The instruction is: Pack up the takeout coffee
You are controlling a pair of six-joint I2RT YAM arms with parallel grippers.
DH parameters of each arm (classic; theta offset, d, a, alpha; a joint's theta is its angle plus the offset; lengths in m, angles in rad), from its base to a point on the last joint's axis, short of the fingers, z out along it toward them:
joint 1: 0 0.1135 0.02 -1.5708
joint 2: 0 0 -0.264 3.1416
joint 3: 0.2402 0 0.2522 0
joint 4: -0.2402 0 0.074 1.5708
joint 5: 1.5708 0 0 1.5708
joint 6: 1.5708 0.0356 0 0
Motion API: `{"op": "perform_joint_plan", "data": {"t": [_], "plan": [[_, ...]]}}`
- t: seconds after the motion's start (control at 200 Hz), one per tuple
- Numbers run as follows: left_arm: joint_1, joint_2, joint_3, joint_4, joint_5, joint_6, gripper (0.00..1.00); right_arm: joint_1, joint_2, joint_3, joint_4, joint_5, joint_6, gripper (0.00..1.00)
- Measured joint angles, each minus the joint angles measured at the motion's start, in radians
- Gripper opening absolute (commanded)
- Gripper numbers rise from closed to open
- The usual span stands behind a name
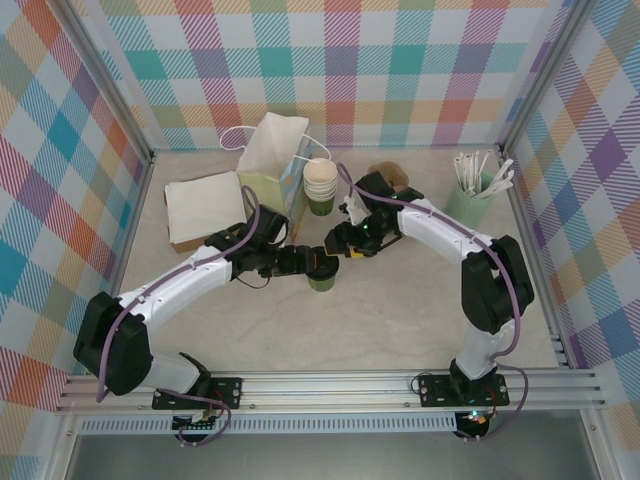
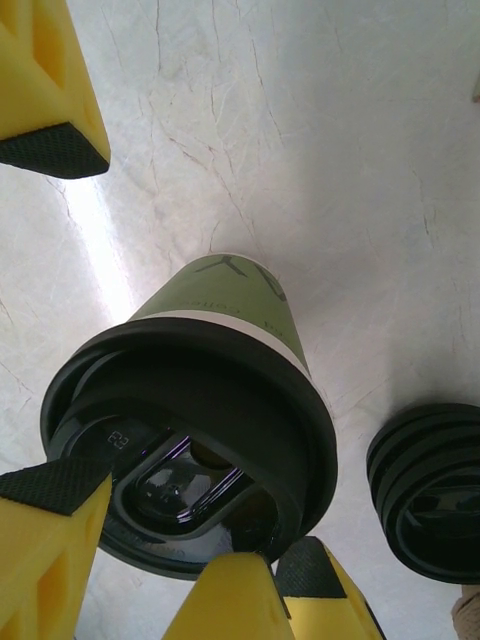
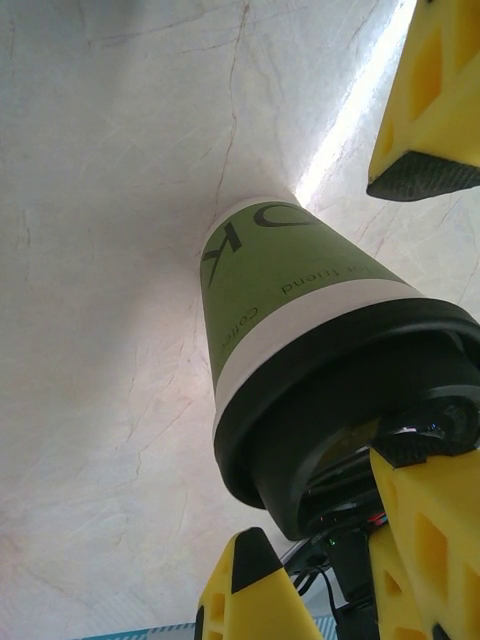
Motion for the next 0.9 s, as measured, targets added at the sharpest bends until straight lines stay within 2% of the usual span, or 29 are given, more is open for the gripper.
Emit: {"op": "perform_joint_plan", "data": {"t": [0.545,0.9], "plan": [[0.003,0.031,-0.020,0.046,0.000,0.004,0.72,0.000,0.021,0.028,-0.059,-0.005,-0.004,0.52],[0.003,0.037,-0.024,0.068,0.001,0.004,0.72,0.000,0.035,0.045,-0.090,-0.005,-0.008,0.48]]}}
